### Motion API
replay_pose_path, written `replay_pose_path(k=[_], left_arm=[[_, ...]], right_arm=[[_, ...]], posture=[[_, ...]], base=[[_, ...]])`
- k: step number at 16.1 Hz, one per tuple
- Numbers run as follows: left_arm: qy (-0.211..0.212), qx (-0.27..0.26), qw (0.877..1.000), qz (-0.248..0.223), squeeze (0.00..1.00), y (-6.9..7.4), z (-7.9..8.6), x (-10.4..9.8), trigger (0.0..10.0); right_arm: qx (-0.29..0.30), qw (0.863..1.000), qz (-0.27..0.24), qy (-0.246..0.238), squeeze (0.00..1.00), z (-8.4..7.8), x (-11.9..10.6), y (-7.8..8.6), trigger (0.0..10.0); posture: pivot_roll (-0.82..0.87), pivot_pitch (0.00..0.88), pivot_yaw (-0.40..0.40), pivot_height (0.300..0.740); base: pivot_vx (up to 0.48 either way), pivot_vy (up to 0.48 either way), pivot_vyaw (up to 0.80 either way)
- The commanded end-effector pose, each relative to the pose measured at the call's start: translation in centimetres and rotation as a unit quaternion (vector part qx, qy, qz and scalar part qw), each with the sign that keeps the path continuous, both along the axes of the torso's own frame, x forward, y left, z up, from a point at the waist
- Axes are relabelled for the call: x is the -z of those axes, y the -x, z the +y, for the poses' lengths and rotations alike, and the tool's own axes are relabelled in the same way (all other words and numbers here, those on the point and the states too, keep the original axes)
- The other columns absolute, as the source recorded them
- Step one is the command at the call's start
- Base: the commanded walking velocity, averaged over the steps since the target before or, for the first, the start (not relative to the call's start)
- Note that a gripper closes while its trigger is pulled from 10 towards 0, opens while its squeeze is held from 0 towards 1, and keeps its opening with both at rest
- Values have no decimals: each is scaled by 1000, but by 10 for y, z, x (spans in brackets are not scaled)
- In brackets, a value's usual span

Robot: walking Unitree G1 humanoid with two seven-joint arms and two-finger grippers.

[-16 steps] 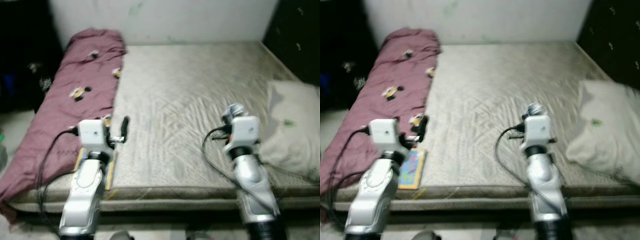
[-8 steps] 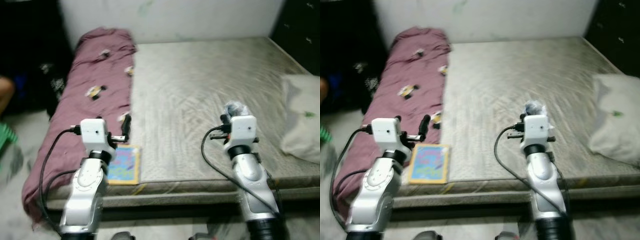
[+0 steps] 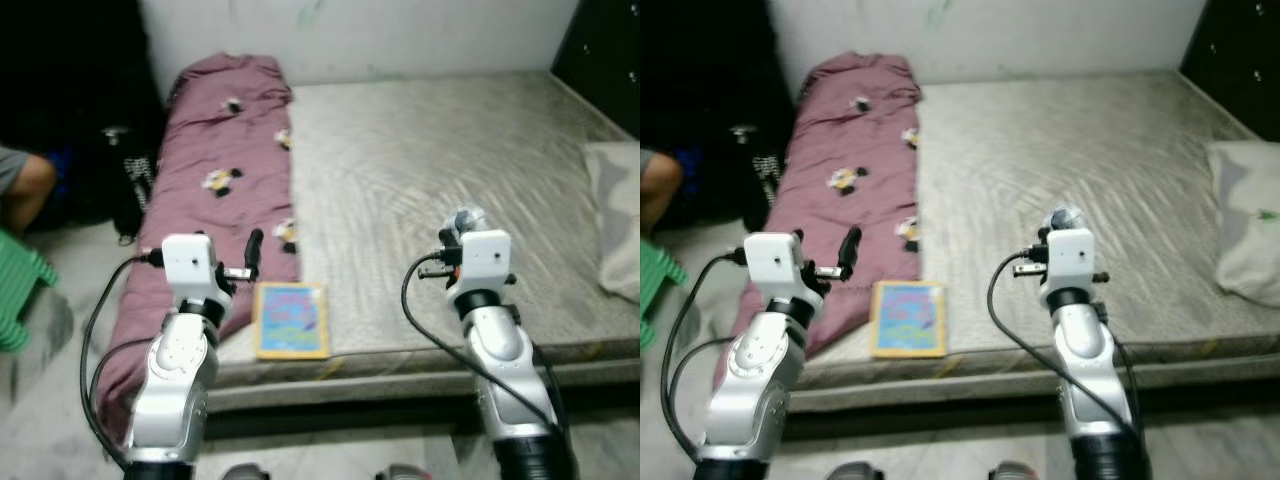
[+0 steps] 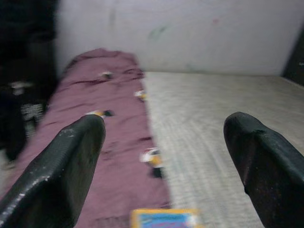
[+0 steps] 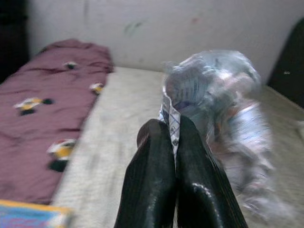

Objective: Clean up the room

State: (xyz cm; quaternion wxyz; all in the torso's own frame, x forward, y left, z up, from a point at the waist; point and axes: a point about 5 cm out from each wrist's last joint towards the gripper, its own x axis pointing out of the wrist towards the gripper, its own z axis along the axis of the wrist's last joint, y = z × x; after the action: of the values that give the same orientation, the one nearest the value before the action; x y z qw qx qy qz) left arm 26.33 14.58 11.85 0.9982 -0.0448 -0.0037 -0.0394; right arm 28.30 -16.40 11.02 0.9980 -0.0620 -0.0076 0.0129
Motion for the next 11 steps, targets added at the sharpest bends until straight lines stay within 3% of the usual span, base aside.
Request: replay_pose_path(k=[1, 11], left_arm=[[-4, -10, 1000, -1, 0, 0, 5, -1, 10000], [-7, -13, 1000, 1, 0, -1, 6, -1, 10000]], right_arm=[[-13, 1000, -13, -6, 0, 5, -7, -3, 10000], [-26, 999, -18, -8, 0, 9, -9, -4, 10000]], posture=[[-53, 0, 33, 740], [-55, 0, 32, 740]], base=[[0, 480, 0], [0, 480, 0]])
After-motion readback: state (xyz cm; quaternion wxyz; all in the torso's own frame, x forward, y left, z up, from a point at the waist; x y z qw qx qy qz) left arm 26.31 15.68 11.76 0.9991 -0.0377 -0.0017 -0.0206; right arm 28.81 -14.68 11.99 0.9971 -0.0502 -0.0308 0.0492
